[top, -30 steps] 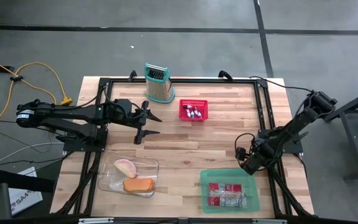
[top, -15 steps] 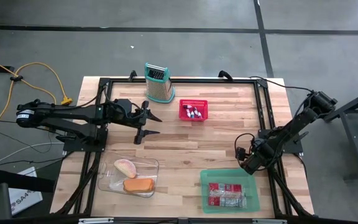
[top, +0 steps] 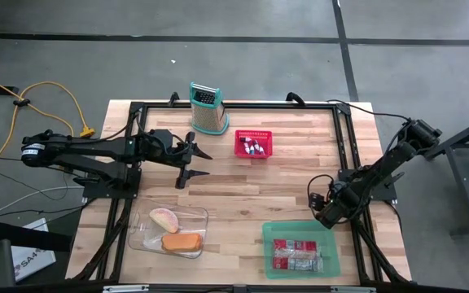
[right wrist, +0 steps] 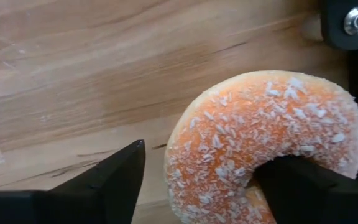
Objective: Pick & Place Food Item
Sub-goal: Put the donut into the transparent bin
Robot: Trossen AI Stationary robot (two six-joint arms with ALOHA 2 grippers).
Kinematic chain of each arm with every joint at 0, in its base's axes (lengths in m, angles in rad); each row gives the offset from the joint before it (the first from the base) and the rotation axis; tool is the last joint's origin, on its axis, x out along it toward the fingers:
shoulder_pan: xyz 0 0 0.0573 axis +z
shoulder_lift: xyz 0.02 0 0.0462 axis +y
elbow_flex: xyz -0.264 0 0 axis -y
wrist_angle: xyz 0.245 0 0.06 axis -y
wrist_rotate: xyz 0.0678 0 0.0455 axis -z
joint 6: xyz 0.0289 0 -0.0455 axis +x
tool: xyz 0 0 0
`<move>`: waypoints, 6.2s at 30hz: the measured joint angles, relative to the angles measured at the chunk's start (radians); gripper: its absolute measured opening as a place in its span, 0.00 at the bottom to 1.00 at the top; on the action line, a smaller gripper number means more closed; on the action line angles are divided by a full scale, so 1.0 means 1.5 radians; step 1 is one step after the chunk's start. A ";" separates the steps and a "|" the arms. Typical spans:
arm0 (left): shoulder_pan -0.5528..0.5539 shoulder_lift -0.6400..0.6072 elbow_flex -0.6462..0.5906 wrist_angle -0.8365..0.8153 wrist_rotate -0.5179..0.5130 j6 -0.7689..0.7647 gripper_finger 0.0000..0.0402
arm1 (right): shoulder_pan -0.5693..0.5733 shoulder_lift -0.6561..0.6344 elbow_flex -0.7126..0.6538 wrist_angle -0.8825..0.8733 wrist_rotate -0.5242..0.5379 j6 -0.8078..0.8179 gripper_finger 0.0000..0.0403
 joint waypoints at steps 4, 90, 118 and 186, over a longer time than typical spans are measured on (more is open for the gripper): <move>0.000 0.000 0.000 0.000 0.000 0.000 0.58 | 0.000 0.000 0.000 0.000 0.000 -0.005 0.64; 0.000 0.000 0.000 0.000 0.000 0.000 0.58 | 0.000 -0.128 0.001 0.401 0.613 -0.622 0.36; 0.000 0.000 0.000 0.000 0.000 0.000 0.58 | -0.053 -0.139 0.001 0.603 0.524 -0.907 0.36; -0.001 0.000 0.000 0.002 0.076 -0.046 0.58 | -0.336 0.184 0.394 0.653 -0.210 -1.592 0.36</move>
